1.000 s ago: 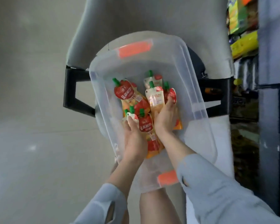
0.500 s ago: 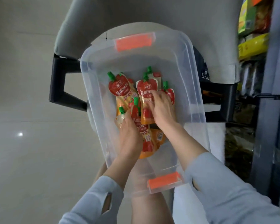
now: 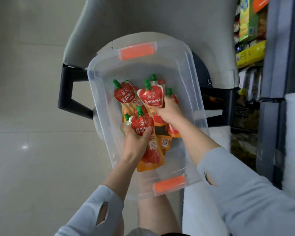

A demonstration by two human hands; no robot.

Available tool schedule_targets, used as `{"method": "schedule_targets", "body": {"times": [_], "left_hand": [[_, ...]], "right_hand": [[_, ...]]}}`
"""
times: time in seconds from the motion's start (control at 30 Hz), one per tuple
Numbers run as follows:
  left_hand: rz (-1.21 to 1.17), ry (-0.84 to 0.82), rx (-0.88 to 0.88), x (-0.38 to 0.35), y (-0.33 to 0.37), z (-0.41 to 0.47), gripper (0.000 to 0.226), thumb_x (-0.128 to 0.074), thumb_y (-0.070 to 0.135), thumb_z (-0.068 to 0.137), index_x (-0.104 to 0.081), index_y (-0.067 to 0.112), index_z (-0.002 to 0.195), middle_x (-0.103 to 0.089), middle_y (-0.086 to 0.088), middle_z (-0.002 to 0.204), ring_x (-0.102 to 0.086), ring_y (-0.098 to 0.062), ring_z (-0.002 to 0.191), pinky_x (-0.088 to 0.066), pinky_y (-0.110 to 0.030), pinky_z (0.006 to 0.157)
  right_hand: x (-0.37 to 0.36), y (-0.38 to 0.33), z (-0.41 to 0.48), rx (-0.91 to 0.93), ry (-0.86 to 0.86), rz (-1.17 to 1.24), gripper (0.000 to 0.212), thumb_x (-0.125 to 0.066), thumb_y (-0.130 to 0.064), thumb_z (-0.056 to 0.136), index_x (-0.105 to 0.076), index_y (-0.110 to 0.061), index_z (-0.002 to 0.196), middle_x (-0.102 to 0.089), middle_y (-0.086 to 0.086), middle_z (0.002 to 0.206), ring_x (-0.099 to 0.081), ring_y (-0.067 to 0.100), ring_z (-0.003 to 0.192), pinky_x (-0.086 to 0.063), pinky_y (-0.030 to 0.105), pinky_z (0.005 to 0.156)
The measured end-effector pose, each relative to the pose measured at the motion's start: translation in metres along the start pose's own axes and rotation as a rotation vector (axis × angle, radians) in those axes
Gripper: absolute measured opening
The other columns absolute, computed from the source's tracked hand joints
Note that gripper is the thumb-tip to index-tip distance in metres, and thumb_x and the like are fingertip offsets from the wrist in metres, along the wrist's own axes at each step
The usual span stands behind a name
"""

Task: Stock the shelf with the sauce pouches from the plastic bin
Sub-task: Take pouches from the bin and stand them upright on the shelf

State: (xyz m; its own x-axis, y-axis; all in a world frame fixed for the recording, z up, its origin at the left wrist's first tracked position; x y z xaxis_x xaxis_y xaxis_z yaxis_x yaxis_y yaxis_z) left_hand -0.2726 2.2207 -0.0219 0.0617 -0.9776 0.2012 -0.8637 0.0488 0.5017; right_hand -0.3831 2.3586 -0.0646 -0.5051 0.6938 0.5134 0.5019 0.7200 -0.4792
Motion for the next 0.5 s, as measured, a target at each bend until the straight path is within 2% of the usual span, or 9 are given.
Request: {"method": "schedule_targets", "body": {"times": [0.1, 0.17, 0.23, 0.33, 0.43, 0.5], "left_hand": [[-0.086, -0.032, -0.020, 0.007, 0.012, -0.019, 0.037, -0.067, 0.034, 0.088, -0.044, 0.023, 0.115, -0.065, -0.002, 0.113, -0.066, -0.020, 0.099, -0.055, -0.044, 0.088], [-0.158, -0.051, -0.057, 0.017, 0.024, -0.035, 0.037, -0.068, 0.031, 0.088, -0.052, 0.020, 0.119, -0.069, -0.002, 0.110, -0.069, -0.018, 0.096, -0.057, -0.042, 0.085], [-0.210, -0.054, -0.097, 0.030, 0.038, -0.053, 0.027, -0.067, 0.029, 0.089, -0.057, 0.023, 0.113, -0.071, -0.001, 0.105, -0.070, -0.018, 0.095, -0.057, -0.041, 0.084], [-0.242, -0.088, -0.181, 0.048, 0.066, -0.083, 0.013, -0.064, 0.028, 0.091, -0.061, 0.027, 0.104, -0.073, 0.000, 0.100, -0.071, -0.018, 0.093, -0.057, -0.041, 0.082], [-0.199, -0.138, -0.273, 0.060, 0.095, -0.113, 0.013, -0.064, 0.029, 0.091, -0.064, 0.025, 0.103, -0.074, -0.002, 0.100, -0.071, -0.021, 0.094, -0.057, -0.044, 0.085], [-0.167, -0.186, -0.326, 0.063, 0.113, -0.135, 0.020, -0.065, 0.030, 0.090, -0.064, 0.020, 0.108, -0.073, -0.004, 0.102, -0.071, -0.023, 0.095, -0.057, -0.045, 0.085]], "right_hand": [[0.017, -0.004, -0.033, 0.017, 0.003, 0.134, 0.041, -0.064, -0.033, 0.095, -0.050, -0.021, 0.132, -0.061, -0.005, 0.119, -0.056, 0.011, 0.105, -0.042, 0.021, 0.078], [0.034, -0.010, -0.060, 0.041, 0.025, 0.239, 0.041, -0.065, -0.032, 0.094, -0.049, -0.025, 0.131, -0.059, -0.012, 0.113, -0.054, 0.003, 0.098, -0.040, 0.016, 0.071], [0.049, -0.016, -0.091, 0.039, 0.043, 0.403, 0.036, -0.069, -0.031, 0.091, -0.051, -0.034, 0.122, -0.061, -0.018, 0.108, -0.057, 0.001, 0.099, -0.047, 0.021, 0.080], [0.067, -0.021, -0.140, 0.028, 0.103, 0.567, 0.030, -0.074, -0.032, 0.086, -0.061, -0.035, 0.113, -0.069, -0.012, 0.110, -0.064, 0.007, 0.105, -0.052, 0.034, 0.094], [0.083, -0.027, -0.193, 0.043, 0.196, 0.655, 0.020, -0.074, -0.030, 0.086, -0.065, -0.034, 0.104, -0.071, -0.011, 0.105, -0.067, 0.005, 0.099, -0.054, 0.031, 0.089], [0.091, -0.029, -0.229, 0.046, 0.263, 0.691, 0.022, -0.072, -0.035, 0.088, -0.064, -0.032, 0.108, -0.070, -0.008, 0.108, -0.067, 0.008, 0.100, -0.055, 0.034, 0.090]]}}
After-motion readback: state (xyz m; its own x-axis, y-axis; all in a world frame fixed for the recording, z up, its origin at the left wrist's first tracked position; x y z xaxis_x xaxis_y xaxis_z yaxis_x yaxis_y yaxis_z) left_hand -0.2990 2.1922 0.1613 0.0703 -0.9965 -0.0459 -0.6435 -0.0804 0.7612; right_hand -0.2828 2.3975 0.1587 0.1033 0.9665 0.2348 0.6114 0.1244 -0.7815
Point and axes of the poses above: each hand's wrist, its own z-axis towards the middle knuckle, its own x-axis out of the back of the hand, y = z × x, the point moved 7 cm from there along z, towards the middle knuckle
